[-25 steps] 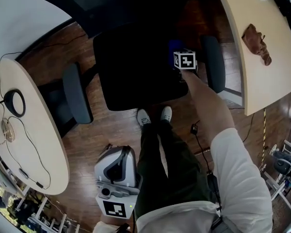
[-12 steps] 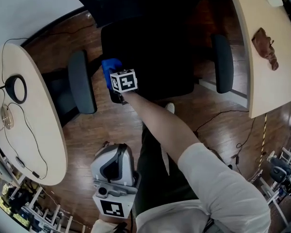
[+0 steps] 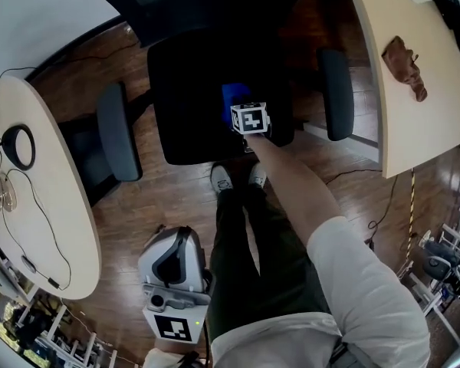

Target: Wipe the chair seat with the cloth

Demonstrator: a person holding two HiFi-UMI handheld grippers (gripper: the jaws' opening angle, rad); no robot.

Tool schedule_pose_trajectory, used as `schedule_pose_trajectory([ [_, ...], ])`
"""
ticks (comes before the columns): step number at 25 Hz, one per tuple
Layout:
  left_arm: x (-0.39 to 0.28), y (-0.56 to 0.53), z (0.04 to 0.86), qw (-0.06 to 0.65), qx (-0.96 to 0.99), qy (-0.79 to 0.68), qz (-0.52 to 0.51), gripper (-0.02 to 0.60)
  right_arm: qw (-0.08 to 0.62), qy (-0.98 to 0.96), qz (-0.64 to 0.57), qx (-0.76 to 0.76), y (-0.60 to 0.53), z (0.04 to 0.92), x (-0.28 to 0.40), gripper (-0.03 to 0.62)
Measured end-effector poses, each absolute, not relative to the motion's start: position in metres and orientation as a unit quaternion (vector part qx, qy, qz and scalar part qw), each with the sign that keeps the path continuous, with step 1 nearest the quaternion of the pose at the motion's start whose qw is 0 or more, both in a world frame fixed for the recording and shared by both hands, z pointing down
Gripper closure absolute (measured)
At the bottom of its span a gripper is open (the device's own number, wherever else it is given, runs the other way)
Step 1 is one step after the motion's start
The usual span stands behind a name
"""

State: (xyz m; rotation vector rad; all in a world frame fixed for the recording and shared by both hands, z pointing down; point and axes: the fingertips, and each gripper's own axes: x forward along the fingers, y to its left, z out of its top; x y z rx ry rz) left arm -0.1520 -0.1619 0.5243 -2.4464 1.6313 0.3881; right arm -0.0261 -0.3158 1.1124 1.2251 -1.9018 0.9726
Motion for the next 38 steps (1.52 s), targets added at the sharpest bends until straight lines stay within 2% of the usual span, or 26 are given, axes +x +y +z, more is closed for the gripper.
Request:
schedule_pose_trajectory([
  [3,-0.136,-0.167,0.514,0.087,-0.828,0.535,0.145,0.517,0.359,-0.697,0.356,0.508,-0.318,1.121,0.069,0.528],
  [6,-0.120,-0.169,0.515,0.088,-0.835,0.524,0.147,0.517,0.362,-0.676,0.354,0.535,-0.319,1.124,0.131,0.528],
  [11,-0.112,-0.167,0.527,0.082,-0.839,0.519,0.144,0.517,0.328,-0.694,0.357,0.532,-0.324,1.104,0.122,0.528],
  [15,-0.113,-0.163,0.523,0.083,-0.837,0.522,0.140,0.517,0.270,-0.736,0.363,0.503,-0.310,1.077,0.035,0.528],
  [18,-0.115,-0.162,0.516,0.086,-0.833,0.529,0.140,0.517,0.231,-0.787,0.374,0.432,-0.276,1.049,-0.089,0.528],
  [21,-0.122,-0.160,0.517,0.086,-0.825,0.540,0.143,0.517,0.223,-0.808,0.407,0.362,-0.227,1.044,-0.201,0.527],
  [23,-0.128,-0.157,0.524,0.087,-0.820,0.547,0.140,0.517,0.233,-0.807,0.421,0.341,-0.204,1.057,-0.244,0.526],
  [26,-0.141,-0.147,0.537,0.086,-0.815,0.558,0.130,0.517,0.261,-0.806,0.420,0.325,-0.183,1.090,-0.262,0.526],
  [28,-0.152,-0.140,0.545,0.087,-0.812,0.565,0.121,0.517,0.281,-0.804,0.405,0.332,-0.182,1.105,-0.244,0.526],
  [32,-0.155,-0.139,0.544,0.080,-0.810,0.569,0.118,0.517,0.311,-0.792,0.377,0.365,-0.193,1.125,-0.156,0.528],
  [38,-0.131,-0.155,0.505,0.079,-0.812,0.559,0.146,0.517,0.351,-0.736,0.368,0.447,-0.211,1.142,0.052,0.528],
])
